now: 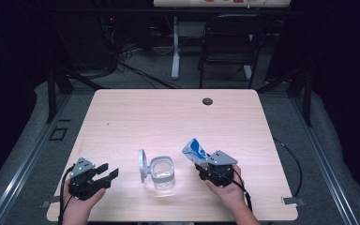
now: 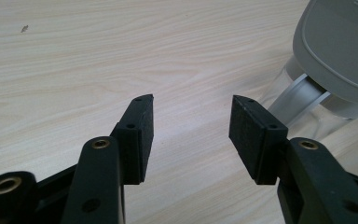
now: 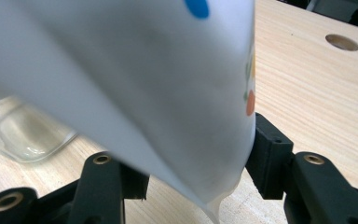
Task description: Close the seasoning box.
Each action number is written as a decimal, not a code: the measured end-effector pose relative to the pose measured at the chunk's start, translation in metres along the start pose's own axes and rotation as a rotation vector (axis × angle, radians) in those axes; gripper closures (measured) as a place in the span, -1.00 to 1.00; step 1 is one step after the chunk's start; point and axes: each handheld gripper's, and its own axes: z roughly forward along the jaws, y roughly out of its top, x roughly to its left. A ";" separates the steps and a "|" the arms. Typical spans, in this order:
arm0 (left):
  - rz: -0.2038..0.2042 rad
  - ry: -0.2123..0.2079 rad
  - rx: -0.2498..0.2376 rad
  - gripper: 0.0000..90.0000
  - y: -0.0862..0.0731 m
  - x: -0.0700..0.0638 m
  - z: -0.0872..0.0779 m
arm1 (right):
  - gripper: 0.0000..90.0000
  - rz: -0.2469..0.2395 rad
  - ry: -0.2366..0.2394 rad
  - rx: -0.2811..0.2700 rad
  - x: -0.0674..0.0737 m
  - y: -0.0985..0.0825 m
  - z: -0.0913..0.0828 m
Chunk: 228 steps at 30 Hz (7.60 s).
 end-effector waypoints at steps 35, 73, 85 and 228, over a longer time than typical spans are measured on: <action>0.004 -0.003 -0.006 0.13 0.001 -0.001 0.000 | 0.07 -0.240 -0.074 0.030 0.032 0.011 0.003; -0.001 -0.004 -0.003 0.13 0.000 0.000 0.000 | 0.07 -0.475 -0.263 0.099 0.032 0.012 0.011; -0.002 -0.003 0.007 0.13 0.000 0.001 -0.001 | 0.07 -0.509 -0.294 0.137 0.026 0.010 0.014; 0.001 -0.004 -0.001 0.13 0.000 0.001 0.002 | 0.08 -0.867 -0.441 0.173 0.027 0.038 0.009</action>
